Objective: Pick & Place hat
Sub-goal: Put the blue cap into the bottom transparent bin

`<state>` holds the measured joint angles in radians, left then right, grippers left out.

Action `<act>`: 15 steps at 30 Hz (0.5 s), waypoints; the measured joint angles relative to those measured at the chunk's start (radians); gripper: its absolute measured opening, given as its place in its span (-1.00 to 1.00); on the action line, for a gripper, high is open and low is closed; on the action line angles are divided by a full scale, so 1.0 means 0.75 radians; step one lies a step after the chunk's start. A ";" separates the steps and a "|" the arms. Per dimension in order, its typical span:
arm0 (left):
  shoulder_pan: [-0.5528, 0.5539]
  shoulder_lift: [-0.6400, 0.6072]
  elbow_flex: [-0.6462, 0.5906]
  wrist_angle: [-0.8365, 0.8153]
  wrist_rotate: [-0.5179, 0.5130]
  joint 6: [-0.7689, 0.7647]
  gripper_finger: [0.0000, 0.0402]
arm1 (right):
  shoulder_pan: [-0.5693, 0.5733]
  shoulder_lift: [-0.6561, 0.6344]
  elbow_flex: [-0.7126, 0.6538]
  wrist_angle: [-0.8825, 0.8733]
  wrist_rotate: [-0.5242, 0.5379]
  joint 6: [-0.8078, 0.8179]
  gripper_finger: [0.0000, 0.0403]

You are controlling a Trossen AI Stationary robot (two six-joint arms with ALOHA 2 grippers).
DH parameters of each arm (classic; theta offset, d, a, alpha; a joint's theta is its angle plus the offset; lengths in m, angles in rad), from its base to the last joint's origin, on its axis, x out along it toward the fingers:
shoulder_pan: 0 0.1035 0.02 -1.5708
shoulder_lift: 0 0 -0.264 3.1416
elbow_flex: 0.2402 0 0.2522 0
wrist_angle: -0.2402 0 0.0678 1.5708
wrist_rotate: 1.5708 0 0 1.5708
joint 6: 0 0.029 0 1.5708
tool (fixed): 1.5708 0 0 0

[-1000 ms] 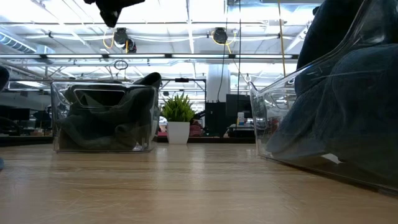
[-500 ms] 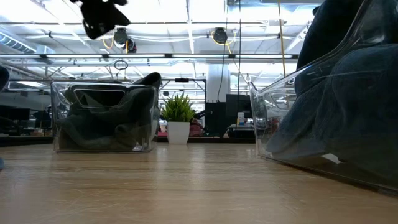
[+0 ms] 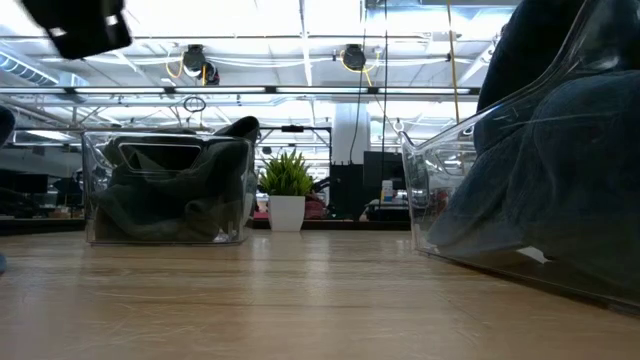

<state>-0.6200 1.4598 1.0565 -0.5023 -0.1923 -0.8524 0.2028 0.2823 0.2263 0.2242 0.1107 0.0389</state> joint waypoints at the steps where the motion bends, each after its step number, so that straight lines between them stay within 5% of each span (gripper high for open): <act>1: -0.020 0.030 0.000 0.022 0.004 -0.032 -0.26 | 0.000 0.001 -0.008 0.009 0.012 -0.003 -1.00; 15: -0.118 0.132 0.000 0.115 -0.050 -0.063 -0.27 | 0.002 0.001 -0.019 0.070 -0.016 0.027 -1.00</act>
<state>-0.7086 1.5589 1.0565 -0.4158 -0.2296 -0.8997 0.2043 0.2829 0.2123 0.2764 0.0986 0.0593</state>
